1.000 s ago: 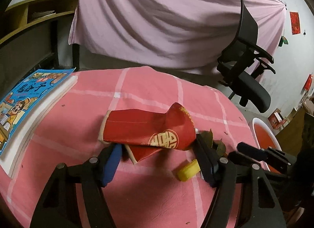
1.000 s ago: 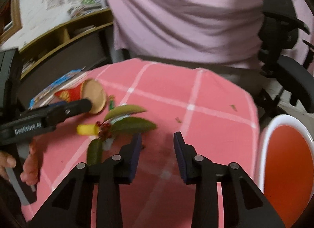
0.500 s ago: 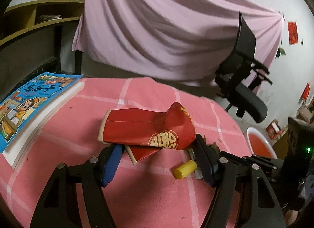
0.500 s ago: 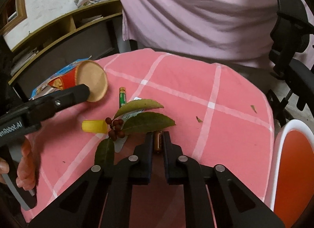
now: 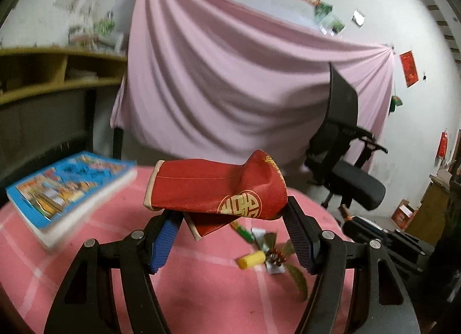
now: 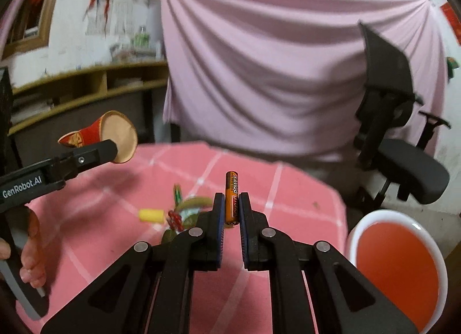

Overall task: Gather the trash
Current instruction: 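Carry the red packet and orange battery over the orange bucket with both grippers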

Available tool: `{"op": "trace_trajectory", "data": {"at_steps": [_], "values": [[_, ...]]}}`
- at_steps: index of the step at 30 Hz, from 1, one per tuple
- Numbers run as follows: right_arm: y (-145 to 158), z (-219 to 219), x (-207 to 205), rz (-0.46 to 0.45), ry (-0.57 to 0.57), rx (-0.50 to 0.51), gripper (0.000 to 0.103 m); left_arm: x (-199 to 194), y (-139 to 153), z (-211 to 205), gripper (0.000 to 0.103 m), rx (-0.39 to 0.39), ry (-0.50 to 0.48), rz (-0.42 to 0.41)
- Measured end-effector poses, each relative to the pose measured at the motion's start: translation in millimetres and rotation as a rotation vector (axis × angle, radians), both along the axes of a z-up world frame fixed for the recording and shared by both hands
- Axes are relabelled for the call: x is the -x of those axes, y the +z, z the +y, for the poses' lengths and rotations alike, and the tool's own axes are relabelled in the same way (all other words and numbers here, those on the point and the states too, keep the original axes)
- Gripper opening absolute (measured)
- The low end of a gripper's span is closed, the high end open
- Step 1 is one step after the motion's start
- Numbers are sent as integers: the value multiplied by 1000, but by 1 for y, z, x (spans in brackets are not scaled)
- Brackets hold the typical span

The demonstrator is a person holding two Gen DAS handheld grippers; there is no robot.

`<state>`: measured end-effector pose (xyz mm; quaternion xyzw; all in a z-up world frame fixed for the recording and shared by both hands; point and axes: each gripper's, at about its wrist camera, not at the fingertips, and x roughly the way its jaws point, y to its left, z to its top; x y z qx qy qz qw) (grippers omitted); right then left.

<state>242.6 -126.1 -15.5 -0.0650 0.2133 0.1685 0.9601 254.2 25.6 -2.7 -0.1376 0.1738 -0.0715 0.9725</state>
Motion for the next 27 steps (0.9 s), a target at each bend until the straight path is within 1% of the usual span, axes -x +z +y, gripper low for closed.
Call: {"op": "trace_trajectory", "data": {"at_steps": [2, 5, 10, 13, 16, 20, 24, 27], "values": [[5, -7, 10, -61, 0, -37, 8, 9, 3, -1, 64, -7, 15, -40], [12, -16, 17, -123, -12, -84, 8, 19, 5, 0, 64, -6, 27, -89], [23, -31, 29, -211, -47, -158, 8, 35, 8, -9, 64, -5, -18, -145], [29, -40, 36, -252, -75, -178, 8, 44, 14, -22, 64, -41, -56, -187], [36, -50, 43, -288, -93, -197, 8, 48, 23, -44, 64, -85, -83, -224], [44, -67, 51, -325, -127, -225, 8, 48, 30, -72, 64, -103, -128, -246], [49, -91, 55, -341, -173, -257, 8, 39, 34, -98, 64, -95, -171, -243], [50, -111, 56, -342, -213, -270, 8, 27, 38, -122, 64, -84, -222, -224]]}}
